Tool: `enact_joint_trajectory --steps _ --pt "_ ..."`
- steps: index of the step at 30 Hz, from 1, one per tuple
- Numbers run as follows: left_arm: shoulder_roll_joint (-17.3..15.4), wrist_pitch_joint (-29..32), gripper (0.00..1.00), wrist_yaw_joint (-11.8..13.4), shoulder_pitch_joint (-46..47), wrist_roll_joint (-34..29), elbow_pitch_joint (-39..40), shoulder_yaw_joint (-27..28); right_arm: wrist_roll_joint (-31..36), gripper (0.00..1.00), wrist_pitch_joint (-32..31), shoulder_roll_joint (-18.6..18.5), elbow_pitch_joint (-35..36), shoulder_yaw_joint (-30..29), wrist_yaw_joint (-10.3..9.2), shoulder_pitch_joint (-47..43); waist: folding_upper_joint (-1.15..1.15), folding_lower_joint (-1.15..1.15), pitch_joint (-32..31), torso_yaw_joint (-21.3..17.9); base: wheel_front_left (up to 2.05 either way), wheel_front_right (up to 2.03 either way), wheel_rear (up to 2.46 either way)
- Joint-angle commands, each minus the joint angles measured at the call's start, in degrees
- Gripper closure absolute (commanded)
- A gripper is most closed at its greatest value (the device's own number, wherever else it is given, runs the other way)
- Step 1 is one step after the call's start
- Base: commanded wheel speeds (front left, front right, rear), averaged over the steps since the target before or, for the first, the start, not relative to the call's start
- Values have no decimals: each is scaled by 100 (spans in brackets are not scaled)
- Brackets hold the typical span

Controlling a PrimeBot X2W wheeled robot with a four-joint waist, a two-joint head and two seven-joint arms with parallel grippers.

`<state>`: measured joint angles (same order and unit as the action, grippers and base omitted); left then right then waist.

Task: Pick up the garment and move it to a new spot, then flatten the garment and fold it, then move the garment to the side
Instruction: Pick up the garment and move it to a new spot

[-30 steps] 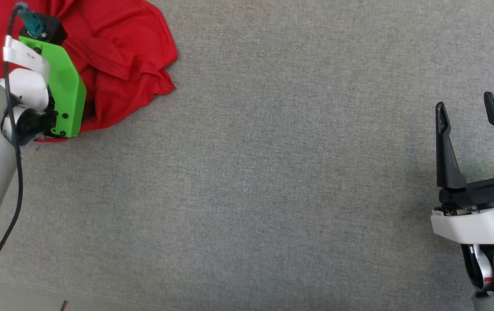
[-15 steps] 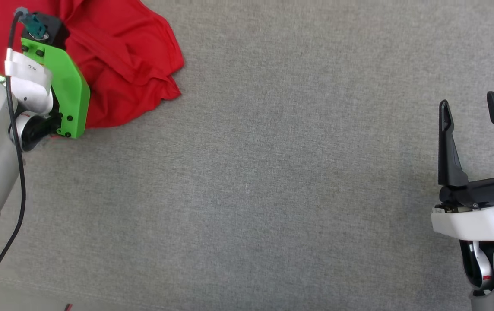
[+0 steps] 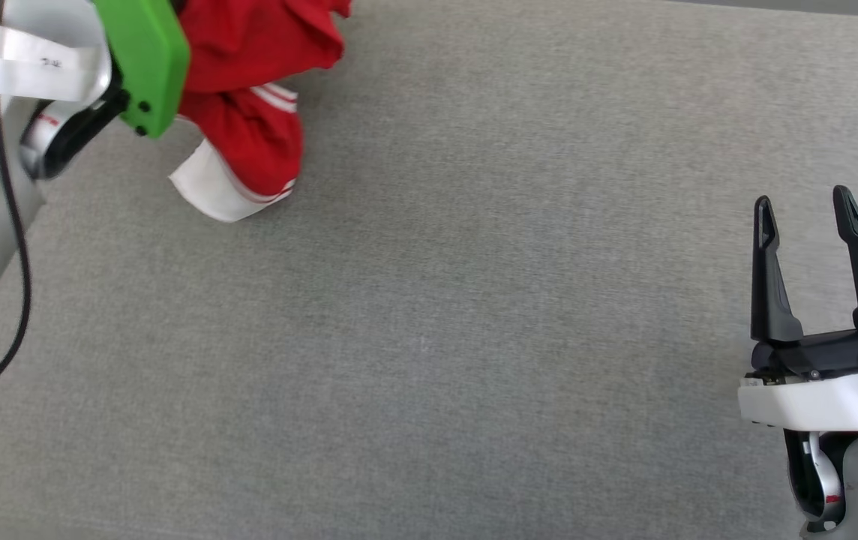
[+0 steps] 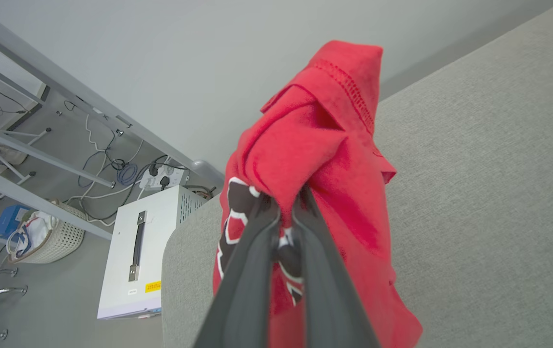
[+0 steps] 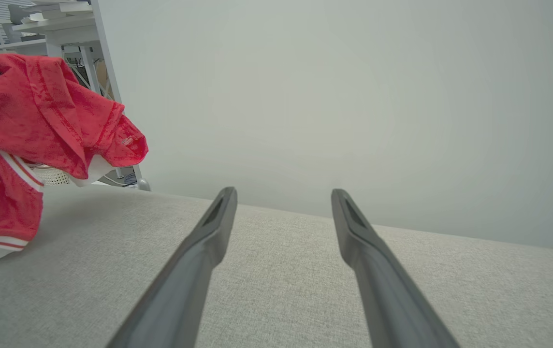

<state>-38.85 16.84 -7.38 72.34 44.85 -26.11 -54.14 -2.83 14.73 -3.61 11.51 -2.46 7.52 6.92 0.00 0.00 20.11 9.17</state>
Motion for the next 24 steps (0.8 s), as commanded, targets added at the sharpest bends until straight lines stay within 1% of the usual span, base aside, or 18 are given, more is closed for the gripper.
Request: enact_joint_trajectory --steps 1,6,10,13,14,18,22,24 --pt "161 -95 100 -11 183 -88 107 -70 -58 0 27 27 -2 -15 -3 -55 0 0 -102 -261 0 0 0" --pt "503 -230 100 -11 442 -265 395 -302 -112 0 27 63 -8 -4 -3 -34 0 0 -82 -692 0 0 0" --pt "853 -334 100 -11 601 -406 535 -541 -268 0 27 70 -11 -32 -3 -11 0 0 -12 -1056 0 0 0" --pt "1186 -434 100 -11 633 -459 569 -763 -386 0 27 71 -12 -77 -3 -13 0 0 44 -1304 0 0 0" --pt "1419 -498 100 -11 588 -438 572 -945 -443 0 27 72 -14 -108 -3 -27 0 0 75 -1434 0 0 0" --pt "1846 -667 100 -11 438 -348 548 -1390 -539 0 27 72 -8 -177 -3 -40 0 0 157 -1605 0 0 0" --pt "2234 -891 100 -11 132 -139 366 -1634 -605 0 27 72 -3 -173 -3 15 0 0 264 -1713 0 0 0" --pt "2403 -952 100 -11 -76 -159 225 -1759 -630 0 27 72 3 -194 -3 24 0 0 299 -1721 0 0 0"
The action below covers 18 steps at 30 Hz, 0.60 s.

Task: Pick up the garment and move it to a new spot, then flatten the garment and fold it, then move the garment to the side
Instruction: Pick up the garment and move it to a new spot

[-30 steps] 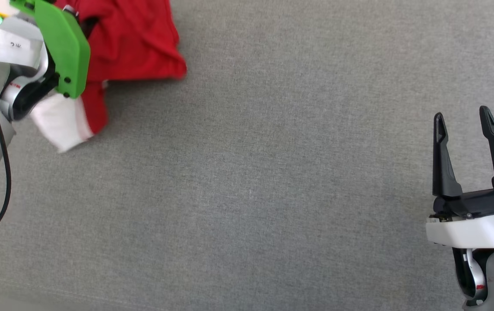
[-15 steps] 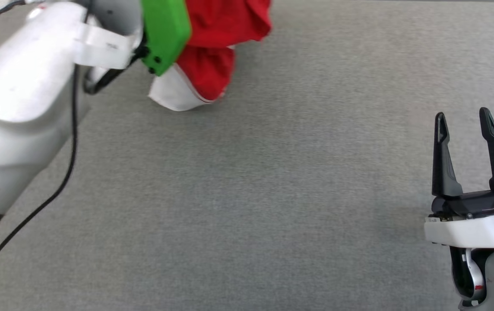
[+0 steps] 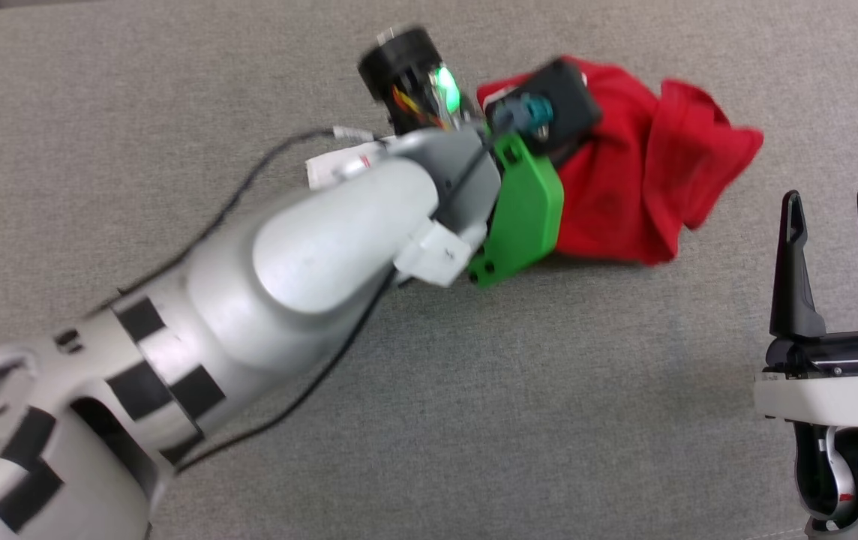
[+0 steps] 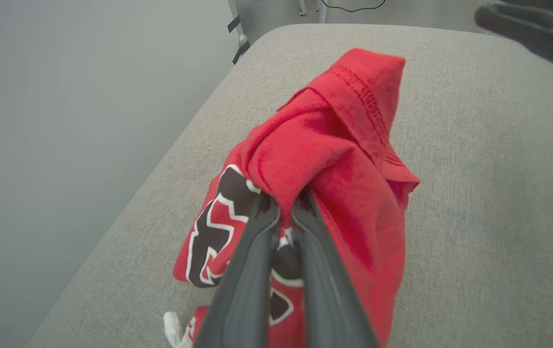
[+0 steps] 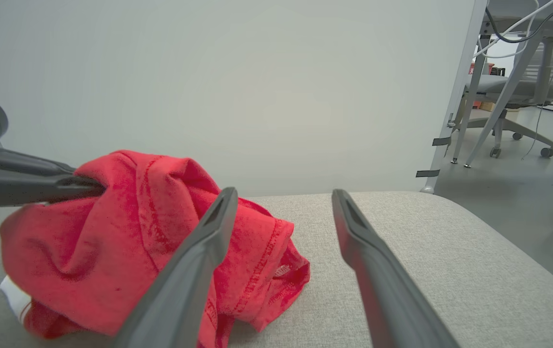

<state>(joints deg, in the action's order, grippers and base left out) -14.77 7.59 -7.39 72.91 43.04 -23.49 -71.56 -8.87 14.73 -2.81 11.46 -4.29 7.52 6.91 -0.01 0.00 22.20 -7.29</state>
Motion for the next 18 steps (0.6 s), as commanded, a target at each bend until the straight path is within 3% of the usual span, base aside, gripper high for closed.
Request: enact_joint_trajectory --steps 1,7,13,14,15,18 --pt "92 -34 100 -10 -289 16 -105 -73 -35 0 27 -8 8 -19 -3 27 1 0 106 -76 0 0 0" --pt "460 347 100 -10 -1223 -251 -156 -175 -49 0 27 -8 -13 -51 -3 44 1 0 171 -29 0 0 0" --pt "567 597 100 -10 -1832 -490 -105 -178 -8 0 27 -7 -39 -24 -3 82 1 0 143 60 0 0 0" --pt "577 504 89 -10 -1828 -494 -142 -178 1 0 27 -7 -44 -29 -3 76 1 0 117 85 0 0 0" --pt "590 282 0 -10 -1768 -521 -216 -178 14 0 27 -7 -51 -40 -3 59 1 0 77 119 0 0 0" --pt "691 -470 0 -8 -1614 -642 -457 -82 56 0 27 -7 -87 -46 -3 -20 1 0 -89 213 0 0 0"
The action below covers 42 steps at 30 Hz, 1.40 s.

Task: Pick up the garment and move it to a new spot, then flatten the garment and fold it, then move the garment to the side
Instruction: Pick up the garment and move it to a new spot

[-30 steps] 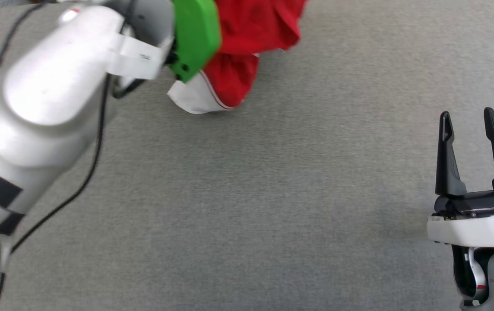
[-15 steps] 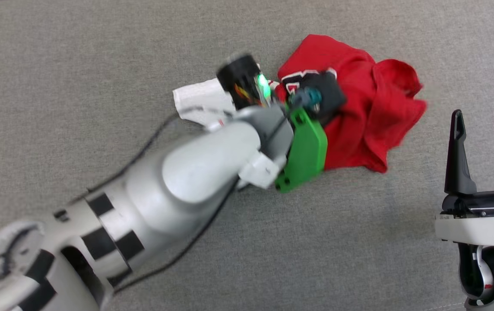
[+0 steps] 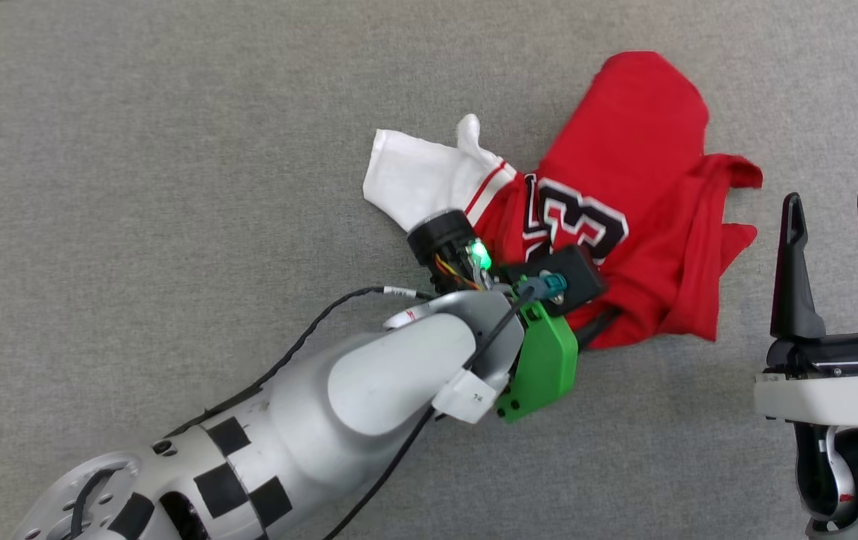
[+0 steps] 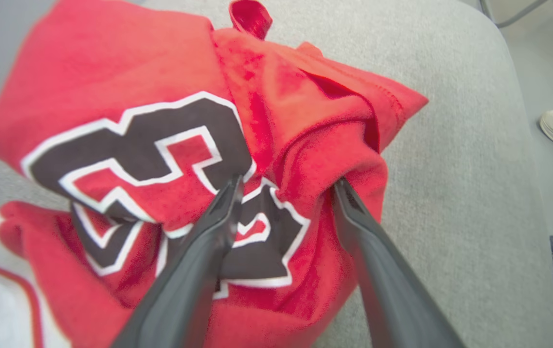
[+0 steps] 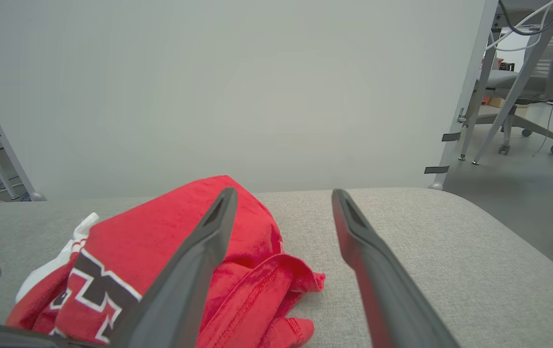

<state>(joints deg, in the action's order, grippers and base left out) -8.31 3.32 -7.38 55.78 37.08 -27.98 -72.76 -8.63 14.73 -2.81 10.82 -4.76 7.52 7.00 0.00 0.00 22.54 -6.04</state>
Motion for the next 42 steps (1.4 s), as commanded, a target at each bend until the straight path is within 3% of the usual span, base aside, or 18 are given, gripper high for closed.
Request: enact_joint_trajectory --steps 1,5,9,14,18,24,28,33,42 --pt "89 -316 0 24 132 -93 -66 108 48 0 27 -7 -40 5 -3 -63 0 0 -202 120 0 0 0" --pt "156 -1249 0 377 191 -304 -81 385 88 0 27 -7 -83 6 -3 -201 0 0 -497 234 0 0 0" --pt "31 -1695 0 835 83 -434 105 704 128 0 27 -7 -118 19 -3 -359 0 0 -757 362 0 0 0" --pt "-396 -1823 0 1489 -329 -613 566 1286 157 0 27 -7 -148 53 -3 -515 0 0 -990 488 0 0 0" --pt "-855 -1829 0 2064 -1096 -940 1307 2145 196 0 27 -7 -193 91 -3 -599 0 0 -1170 552 0 0 0" --pt "-1295 -1831 0 2500 -2462 -1306 1966 3258 261 0 27 -7 -212 80 -3 -725 0 0 -1402 658 0 0 0" --pt "-1378 -1831 0 2597 -3246 -1503 2205 3953 301 0 27 -7 -227 112 -3 -780 0 0 -1486 737 0 0 0" --pt "-1251 -1831 0 2582 -4096 -1759 2406 4760 239 0 27 -7 -326 132 -3 -854 0 0 -1595 820 0 0 0" --pt "-788 -1832 0 2094 -5271 -2262 2446 5750 125 0 27 -7 -594 309 -3 -1024 0 0 -1871 856 0 0 0"
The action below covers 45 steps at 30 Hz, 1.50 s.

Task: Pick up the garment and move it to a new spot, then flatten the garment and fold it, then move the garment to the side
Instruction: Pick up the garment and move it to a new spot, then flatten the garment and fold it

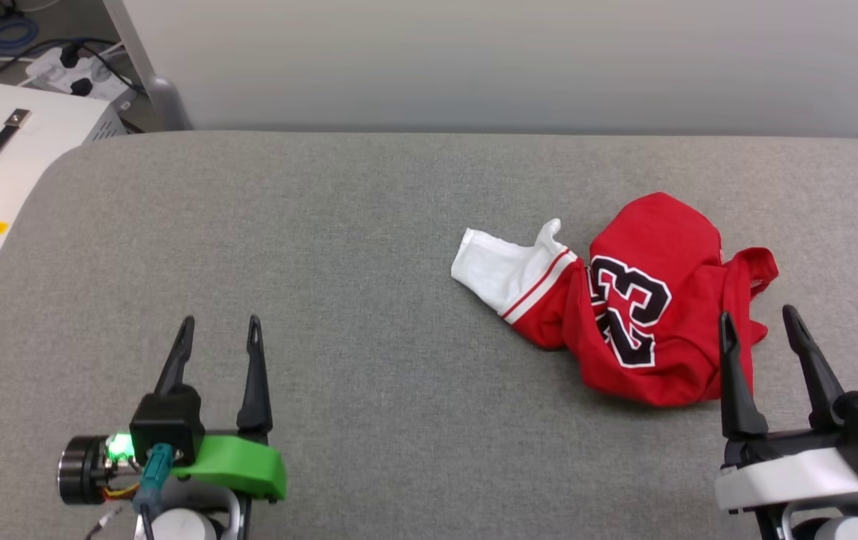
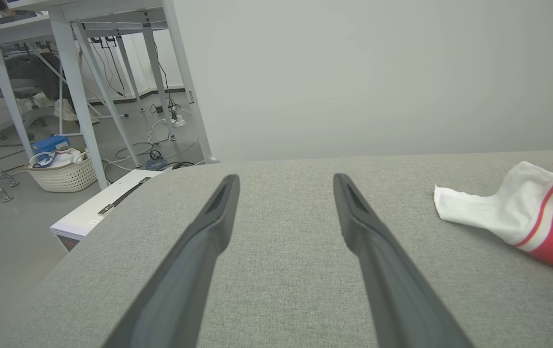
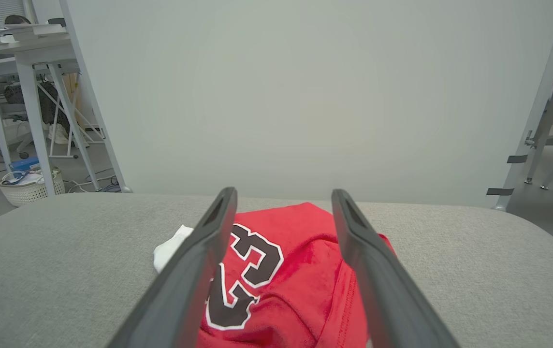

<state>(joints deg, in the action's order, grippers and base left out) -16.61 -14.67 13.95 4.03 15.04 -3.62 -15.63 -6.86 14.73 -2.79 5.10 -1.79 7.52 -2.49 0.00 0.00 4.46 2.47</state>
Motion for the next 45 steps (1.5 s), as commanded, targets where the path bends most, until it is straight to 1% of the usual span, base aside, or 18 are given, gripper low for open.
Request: enact_joint_trajectory --steps 1,6,9,10,12,21,32,35,38,43,45 --pt "87 -32 0 -98 -179 -95 0 106 -56 0 27 -9 -43 21 -3 -98 0 0 -90 6 0 0 0" --pt "327 -32 0 -430 -487 -363 -48 376 -120 0 27 -9 -138 -1 -3 -288 0 0 -225 24 0 0 0" --pt "447 -32 0 -585 -575 -500 -99 474 -158 0 27 -9 -191 -13 -3 -398 0 0 -269 25 0 0 0" --pt "572 -32 0 -735 -654 -626 -155 551 -181 0 27 -9 -249 -44 -3 -498 0 0 -314 17 0 0 0" --pt "647 -32 0 -817 -707 -699 -188 583 -204 0 27 -9 -281 -72 -3 -540 0 0 -341 0 0 0 0" --pt "865 -32 0 -1047 -846 -914 -281 832 -266 0 27 -9 -349 -89 -3 -589 0 0 -429 -79 0 0 0" --pt "984 -32 0 -1263 -843 -1071 -375 1043 -303 0 27 -9 -351 -69 -3 -583 0 0 -442 -91 0 0 0" --pt "1011 -32 0 -1432 -621 -1008 -435 1082 -297 0 27 -9 -326 -78 -3 -535 0 0 -372 -90 0 0 0" --pt "911 -33 0 -1652 -139 -1074 -560 1047 -262 0 27 -9 -303 -55 -3 -439 0 0 -264 -113 0 0 0" --pt "697 -33 0 -1948 1055 -1065 -820 964 -189 0 27 -9 -245 43 -3 -186 0 0 -1 -292 0 0 0" --pt "570 -33 0 -2031 1546 -1053 -994 864 -176 0 27 -9 -218 87 -3 -81 0 0 145 -397 0 0 0"
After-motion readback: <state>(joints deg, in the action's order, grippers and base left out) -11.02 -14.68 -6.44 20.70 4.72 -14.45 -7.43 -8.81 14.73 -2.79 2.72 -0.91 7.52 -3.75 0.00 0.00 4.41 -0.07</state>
